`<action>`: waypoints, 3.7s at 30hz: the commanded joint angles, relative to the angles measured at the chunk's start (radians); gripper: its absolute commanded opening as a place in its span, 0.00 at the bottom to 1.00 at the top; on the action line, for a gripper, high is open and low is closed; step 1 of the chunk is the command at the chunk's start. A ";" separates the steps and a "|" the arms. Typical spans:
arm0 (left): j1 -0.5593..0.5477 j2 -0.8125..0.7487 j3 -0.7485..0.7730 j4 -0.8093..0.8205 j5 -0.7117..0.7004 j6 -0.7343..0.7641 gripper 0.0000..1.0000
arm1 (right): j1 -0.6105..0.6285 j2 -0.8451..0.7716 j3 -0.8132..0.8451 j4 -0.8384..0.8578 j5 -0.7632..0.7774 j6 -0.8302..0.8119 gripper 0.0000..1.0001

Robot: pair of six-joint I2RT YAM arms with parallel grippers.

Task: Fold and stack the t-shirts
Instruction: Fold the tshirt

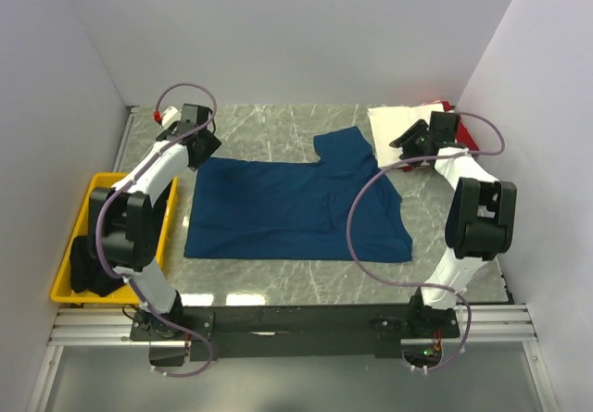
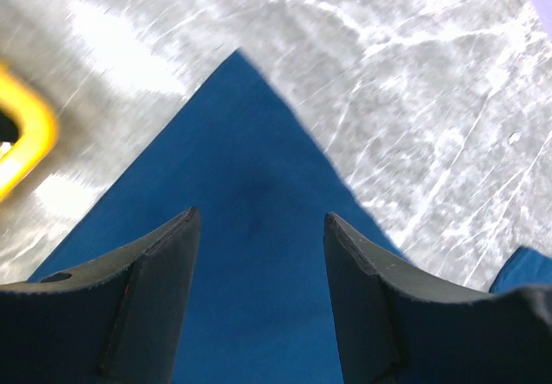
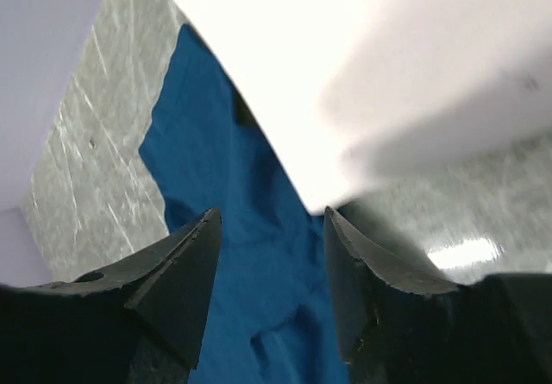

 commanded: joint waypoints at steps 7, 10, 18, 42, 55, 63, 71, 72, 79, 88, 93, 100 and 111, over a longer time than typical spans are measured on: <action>0.030 0.108 0.123 0.013 0.033 0.040 0.63 | 0.035 0.134 0.188 -0.041 0.027 -0.012 0.60; 0.036 0.128 0.133 0.019 0.036 0.042 0.63 | 0.040 0.096 0.089 0.026 0.001 0.033 0.60; 0.054 0.163 0.157 0.019 0.055 0.045 0.62 | 0.044 0.057 -0.043 0.109 -0.008 0.070 0.62; 0.090 0.217 0.188 0.001 0.079 0.039 0.61 | -0.043 0.352 0.343 0.007 0.030 0.088 0.54; 0.100 0.265 0.208 -0.019 0.061 0.028 0.61 | -0.088 0.436 0.452 -0.007 0.017 0.036 0.54; 0.099 0.327 0.263 -0.031 0.055 -0.003 0.57 | -0.062 0.344 0.368 0.083 -0.134 0.005 0.57; 0.091 0.363 0.323 -0.069 0.026 -0.038 0.54 | 0.003 0.246 0.342 0.090 -0.213 -0.032 0.59; 0.088 0.367 0.333 -0.079 0.023 -0.044 0.54 | 0.023 0.246 0.357 0.079 -0.217 -0.041 0.59; 0.067 0.421 0.406 -0.154 -0.048 -0.078 0.53 | 0.098 0.347 0.500 -0.030 -0.146 -0.113 0.59; 0.059 0.461 0.430 -0.181 -0.093 -0.102 0.45 | 0.118 0.479 0.604 -0.105 -0.108 -0.157 0.57; 0.058 0.496 0.458 -0.197 -0.096 -0.110 0.44 | 0.126 0.510 0.626 -0.147 -0.053 -0.194 0.57; 0.056 0.530 0.490 -0.206 -0.091 -0.113 0.41 | 0.126 0.519 0.627 -0.168 -0.017 -0.231 0.57; 0.054 0.545 0.490 -0.211 -0.089 -0.119 0.28 | 0.166 0.561 0.668 -0.203 -0.048 -0.249 0.55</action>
